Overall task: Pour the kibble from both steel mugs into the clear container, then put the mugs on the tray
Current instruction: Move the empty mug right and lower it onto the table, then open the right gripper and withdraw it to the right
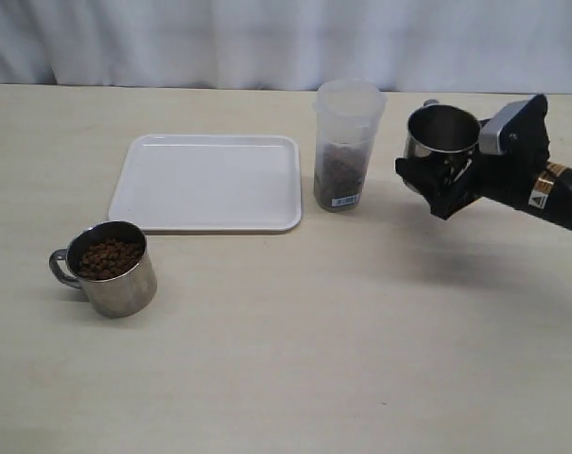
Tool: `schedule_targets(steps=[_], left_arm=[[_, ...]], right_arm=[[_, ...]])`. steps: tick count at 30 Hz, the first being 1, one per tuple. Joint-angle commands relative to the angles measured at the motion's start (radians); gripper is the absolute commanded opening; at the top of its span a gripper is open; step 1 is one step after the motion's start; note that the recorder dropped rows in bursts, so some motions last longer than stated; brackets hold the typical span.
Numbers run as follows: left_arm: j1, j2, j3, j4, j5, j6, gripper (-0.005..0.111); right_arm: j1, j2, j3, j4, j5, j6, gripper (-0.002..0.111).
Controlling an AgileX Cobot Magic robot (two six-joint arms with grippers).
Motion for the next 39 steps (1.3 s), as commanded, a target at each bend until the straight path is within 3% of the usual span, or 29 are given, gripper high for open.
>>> schedule_targets(steps=[1, 13, 17, 21, 25, 29, 39], left_arm=[[0.002, -0.003, 0.002, 0.003, -0.005, -0.003, 0.0], [0.002, -0.003, 0.002, 0.003, -0.005, -0.003, 0.0], [0.002, -0.003, 0.002, 0.003, -0.005, -0.003, 0.0], [0.002, -0.003, 0.002, 0.0, -0.007, -0.003, 0.0], [0.002, -0.003, 0.002, -0.002, -0.007, -0.003, 0.0], [0.002, -0.003, 0.002, -0.002, -0.007, -0.003, 0.0], [0.002, -0.003, 0.002, -0.002, -0.007, -0.003, 0.0]], right_arm=[[-0.019, 0.073, 0.001, -0.094, -0.076, -0.021, 0.004], [-0.017, 0.194, 0.0, -0.105, -0.122, -0.138, 0.005], [-0.017, 0.209, 0.0, -0.11, -0.122, -0.138, 0.025], [-0.017, 0.228, 0.0, -0.101, -0.122, -0.138, 0.062], [-0.017, 0.218, 0.001, -0.101, -0.122, -0.129, 0.084], [-0.029, 0.169, 0.004, -0.119, -0.11, -0.016, 0.093], [-0.098, 0.021, 0.123, -0.136, -0.082, 0.107, 0.094]])
